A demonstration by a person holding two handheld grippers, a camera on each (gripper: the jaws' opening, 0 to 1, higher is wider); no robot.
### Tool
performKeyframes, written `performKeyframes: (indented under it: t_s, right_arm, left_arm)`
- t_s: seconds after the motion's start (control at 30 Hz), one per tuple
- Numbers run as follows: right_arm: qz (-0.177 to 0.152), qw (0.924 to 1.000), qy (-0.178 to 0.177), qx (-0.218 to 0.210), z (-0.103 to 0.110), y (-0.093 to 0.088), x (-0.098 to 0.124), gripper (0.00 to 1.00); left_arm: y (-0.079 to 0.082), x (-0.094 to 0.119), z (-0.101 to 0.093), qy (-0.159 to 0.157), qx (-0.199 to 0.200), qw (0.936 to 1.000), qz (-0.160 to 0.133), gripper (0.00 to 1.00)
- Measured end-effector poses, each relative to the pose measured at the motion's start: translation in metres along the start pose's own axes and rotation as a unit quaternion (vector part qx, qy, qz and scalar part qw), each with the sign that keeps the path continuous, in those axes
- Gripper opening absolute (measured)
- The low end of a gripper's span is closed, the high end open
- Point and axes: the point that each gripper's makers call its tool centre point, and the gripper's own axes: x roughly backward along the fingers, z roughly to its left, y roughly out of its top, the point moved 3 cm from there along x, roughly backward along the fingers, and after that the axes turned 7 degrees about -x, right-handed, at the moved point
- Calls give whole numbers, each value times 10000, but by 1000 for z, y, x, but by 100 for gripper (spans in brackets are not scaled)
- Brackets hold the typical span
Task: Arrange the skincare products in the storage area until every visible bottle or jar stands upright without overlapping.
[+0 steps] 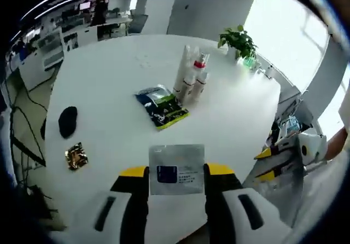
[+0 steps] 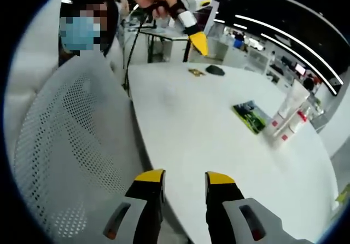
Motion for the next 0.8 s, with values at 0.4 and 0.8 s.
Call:
performKeyframes:
  t_s: [0.4, 0.8]
  right_arm:
    - [140, 9995, 251, -120, 8, -3, -3, 31]
    - [-176, 9763, 929, -1944, 0, 15, 1, 34]
  left_arm:
    - [-91, -15, -71, 171, -29, 9997, 147, 35]
    - [-71, -14, -83, 695, -2019, 9738, -786, 35]
